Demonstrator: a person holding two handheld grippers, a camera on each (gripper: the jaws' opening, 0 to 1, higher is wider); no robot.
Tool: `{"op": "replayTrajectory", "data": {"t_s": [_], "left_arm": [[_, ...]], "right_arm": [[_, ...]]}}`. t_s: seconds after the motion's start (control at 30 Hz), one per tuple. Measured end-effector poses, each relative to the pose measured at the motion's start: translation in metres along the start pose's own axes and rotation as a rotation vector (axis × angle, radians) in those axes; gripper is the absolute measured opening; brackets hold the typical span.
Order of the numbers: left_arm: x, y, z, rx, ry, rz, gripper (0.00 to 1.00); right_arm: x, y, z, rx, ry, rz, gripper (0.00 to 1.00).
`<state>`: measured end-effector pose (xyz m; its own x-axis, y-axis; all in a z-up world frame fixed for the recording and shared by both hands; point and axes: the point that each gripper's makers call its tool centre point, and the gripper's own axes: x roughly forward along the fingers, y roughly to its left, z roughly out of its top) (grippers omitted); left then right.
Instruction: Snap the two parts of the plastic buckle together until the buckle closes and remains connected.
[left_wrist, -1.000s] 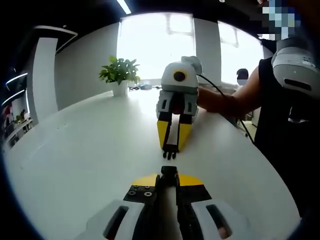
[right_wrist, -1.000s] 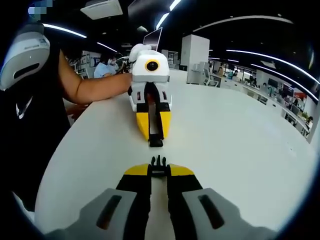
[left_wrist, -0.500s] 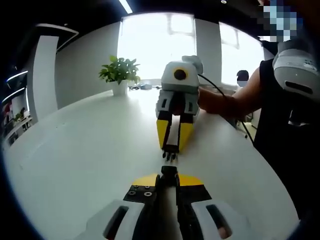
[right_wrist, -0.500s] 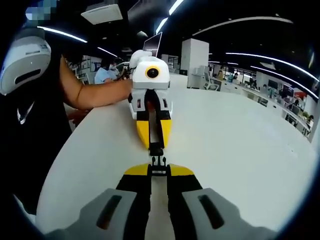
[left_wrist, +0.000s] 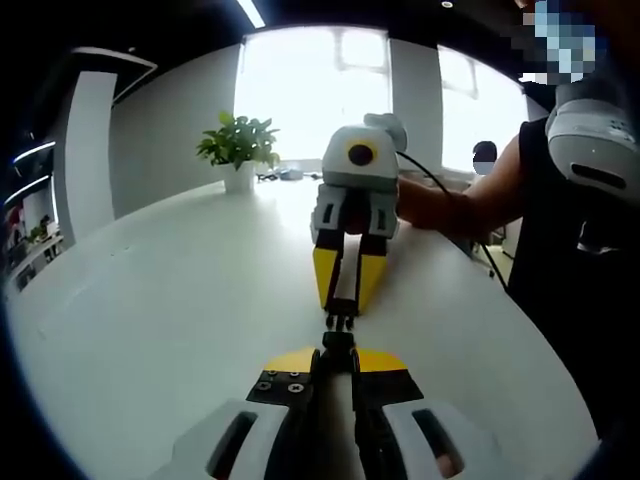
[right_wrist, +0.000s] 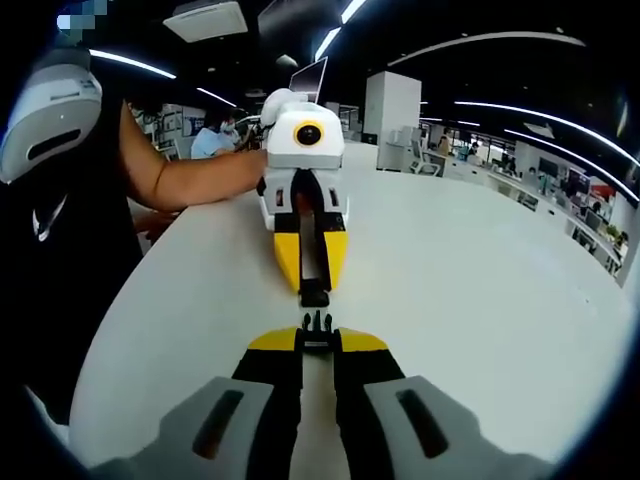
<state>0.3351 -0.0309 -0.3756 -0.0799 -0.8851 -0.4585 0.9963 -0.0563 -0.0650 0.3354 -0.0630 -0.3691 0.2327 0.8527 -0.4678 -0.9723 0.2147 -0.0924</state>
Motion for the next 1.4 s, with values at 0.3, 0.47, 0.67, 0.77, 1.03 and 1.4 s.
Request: {"op": "replayTrajectory", "data": {"t_s": [0.3, 0.47, 0.67, 0.77, 1.03, 1.4], "left_arm": [[0.0006, -0.0002, 0.0006, -0.003, 0.000, -0.002, 0.09], [0.0012, -0.0007, 0.0008, -0.001, 0.001, -0.003, 0.09], [0.0011, -0.0007, 0.0005, 0.000, 0.001, -0.003, 0.09], [0.0011, -0.0009, 0.0005, 0.001, 0.002, -0.002, 0.09], [0.0009, -0.0009, 0.0002, 0.000, 0.001, -0.007, 0.09], [0.0021, -0.0023, 0.0012, 0.008, 0.002, -0.009, 0.09]], "right_arm": [[0.0030, 0.0010, 0.0013, 0.000, -0.007, 0.002, 0.11], [0.0037, 0.0013, 0.0011, -0.003, -0.008, 0.000, 0.11], [0.0038, 0.0007, 0.0008, -0.004, -0.009, -0.002, 0.11], [0.0038, 0.0005, 0.0008, -0.005, -0.009, -0.003, 0.11], [0.0033, 0.0020, 0.0016, -0.010, -0.011, 0.005, 0.11], [0.0047, 0.0039, 0.0032, -0.010, -0.017, 0.013, 0.11]]}}
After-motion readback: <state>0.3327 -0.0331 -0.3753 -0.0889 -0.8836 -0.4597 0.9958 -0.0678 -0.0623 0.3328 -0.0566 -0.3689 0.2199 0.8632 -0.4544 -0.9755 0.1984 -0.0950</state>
